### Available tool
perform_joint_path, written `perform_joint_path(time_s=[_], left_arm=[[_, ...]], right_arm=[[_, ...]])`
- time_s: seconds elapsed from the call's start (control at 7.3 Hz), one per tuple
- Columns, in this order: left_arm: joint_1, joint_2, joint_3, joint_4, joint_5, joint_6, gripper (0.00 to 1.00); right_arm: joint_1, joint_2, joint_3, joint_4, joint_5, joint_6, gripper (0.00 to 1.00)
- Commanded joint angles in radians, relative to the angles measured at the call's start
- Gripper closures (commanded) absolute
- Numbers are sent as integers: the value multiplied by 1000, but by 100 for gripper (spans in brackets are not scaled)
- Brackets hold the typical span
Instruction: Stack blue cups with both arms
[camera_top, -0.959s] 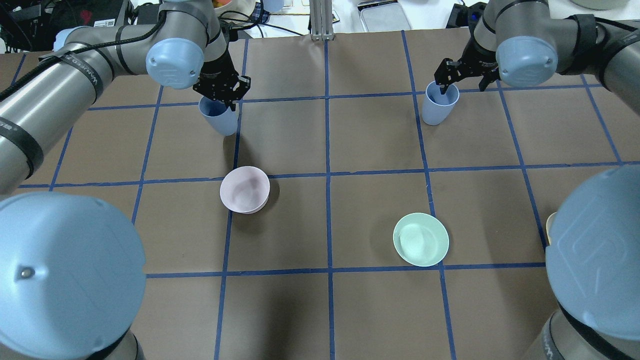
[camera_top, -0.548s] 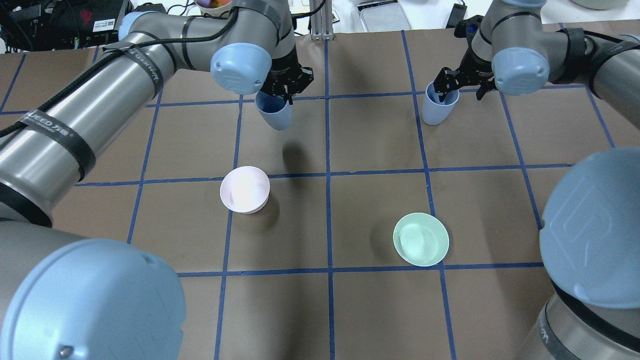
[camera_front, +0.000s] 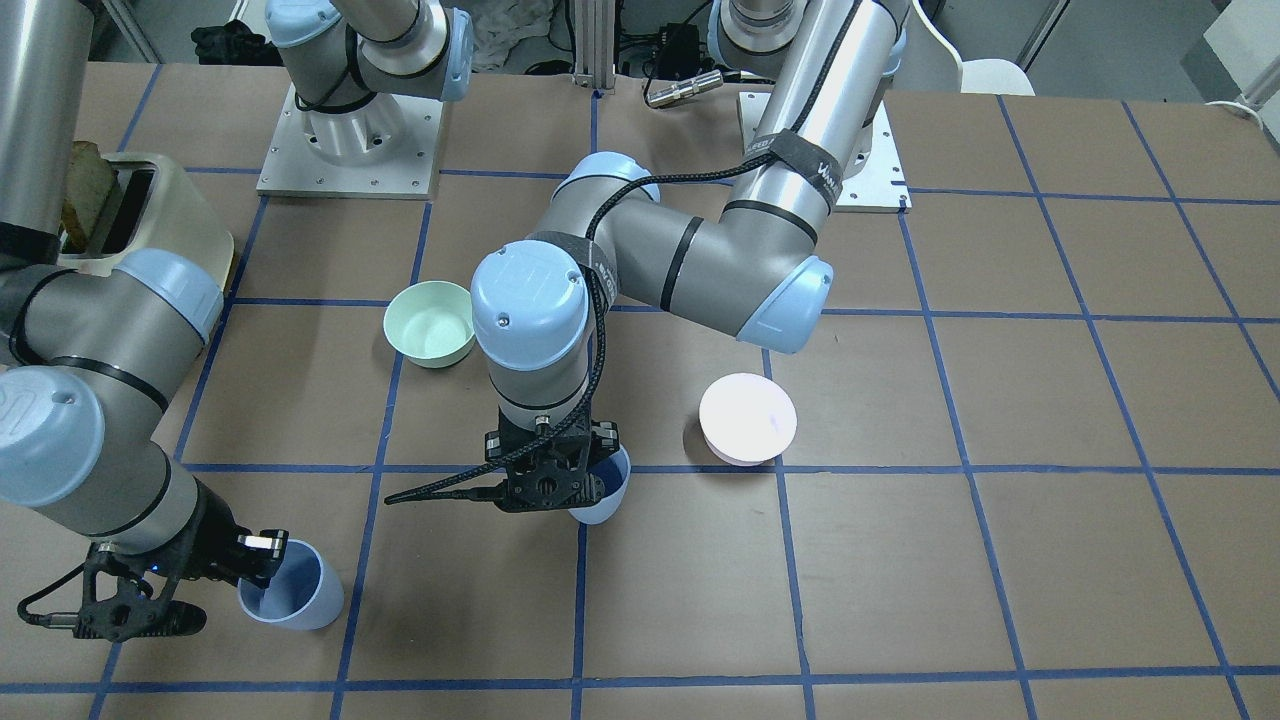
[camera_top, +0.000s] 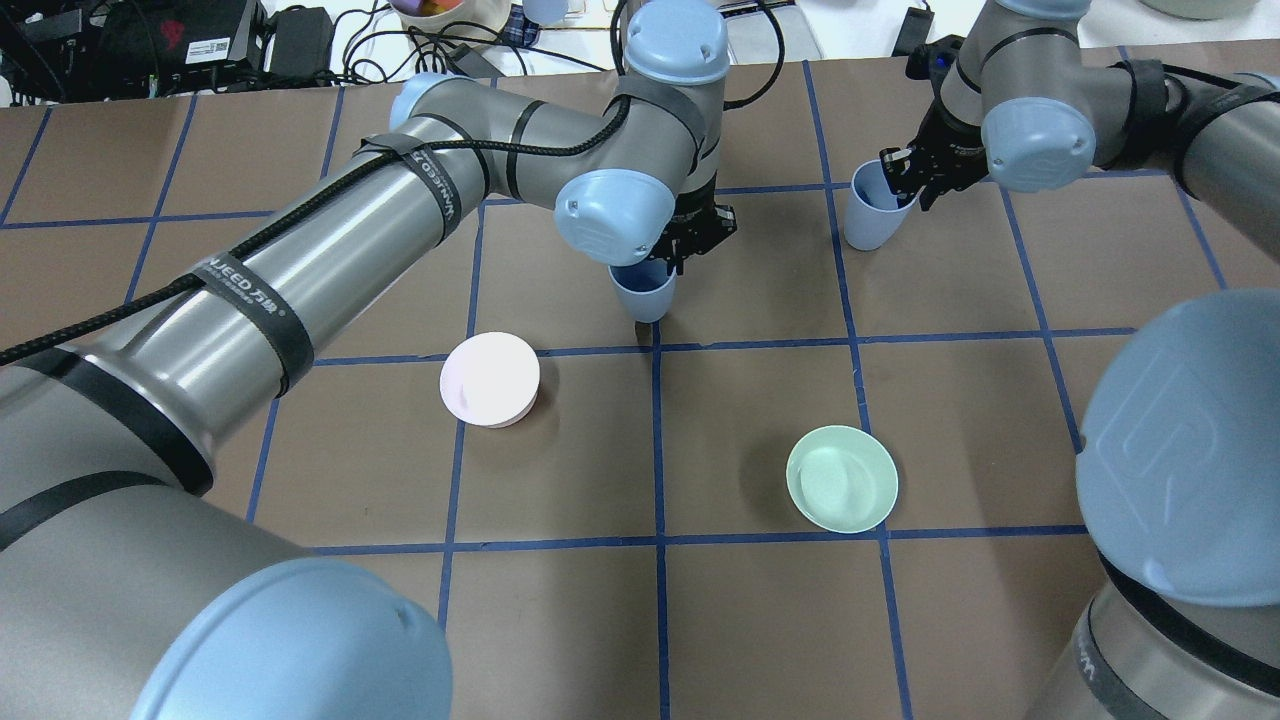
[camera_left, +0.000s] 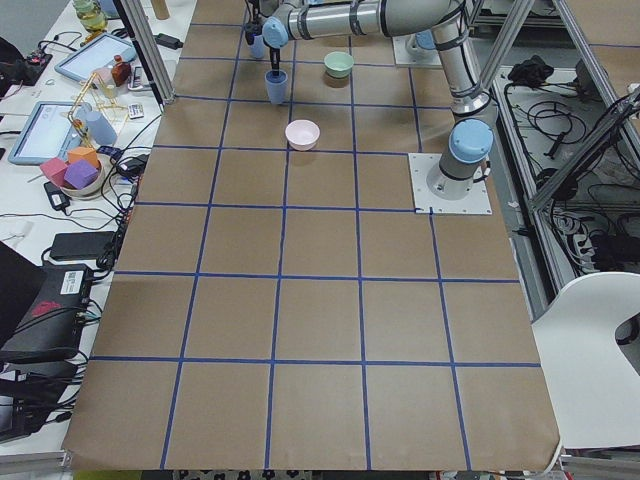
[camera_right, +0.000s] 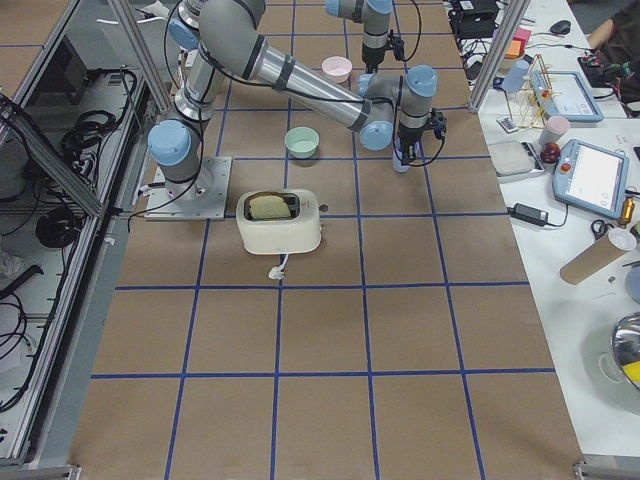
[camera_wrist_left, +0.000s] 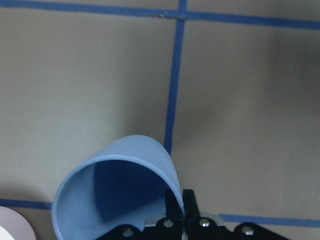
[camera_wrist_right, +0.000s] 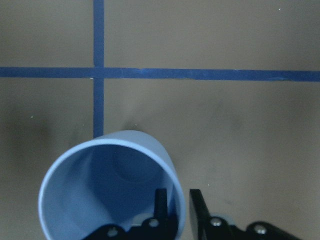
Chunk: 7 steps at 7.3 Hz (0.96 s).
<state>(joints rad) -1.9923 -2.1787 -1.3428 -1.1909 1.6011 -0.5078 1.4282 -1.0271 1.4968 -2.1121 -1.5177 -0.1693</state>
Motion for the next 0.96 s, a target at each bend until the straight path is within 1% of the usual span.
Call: perform_joint_path(time_s=[0.0, 0.14, 0.27, 0.41, 0.55, 0.68, 0.82], left_arm=[[-8, -3, -48, 7, 6, -3, 1], [1, 19, -35, 4, 3, 2, 0], [13, 57, -12, -21, -1, 5, 0], [33, 112, 20, -120, -3, 15, 0], [64, 173, 19, -178, -4, 111, 0], [98, 250, 16, -308, -6, 209, 0], [137, 339, 10, -431, -6, 297, 0]], right_arm=[[0, -10, -6, 7, 2, 1, 100], [0, -34, -7, 24, 2, 1, 100], [9, -83, -6, 64, 2, 13, 100], [30, -117, -6, 96, 2, 40, 100], [78, -143, -7, 133, 2, 92, 100], [142, -190, -7, 168, 1, 211, 100], [219, -211, -6, 199, 2, 303, 100]])
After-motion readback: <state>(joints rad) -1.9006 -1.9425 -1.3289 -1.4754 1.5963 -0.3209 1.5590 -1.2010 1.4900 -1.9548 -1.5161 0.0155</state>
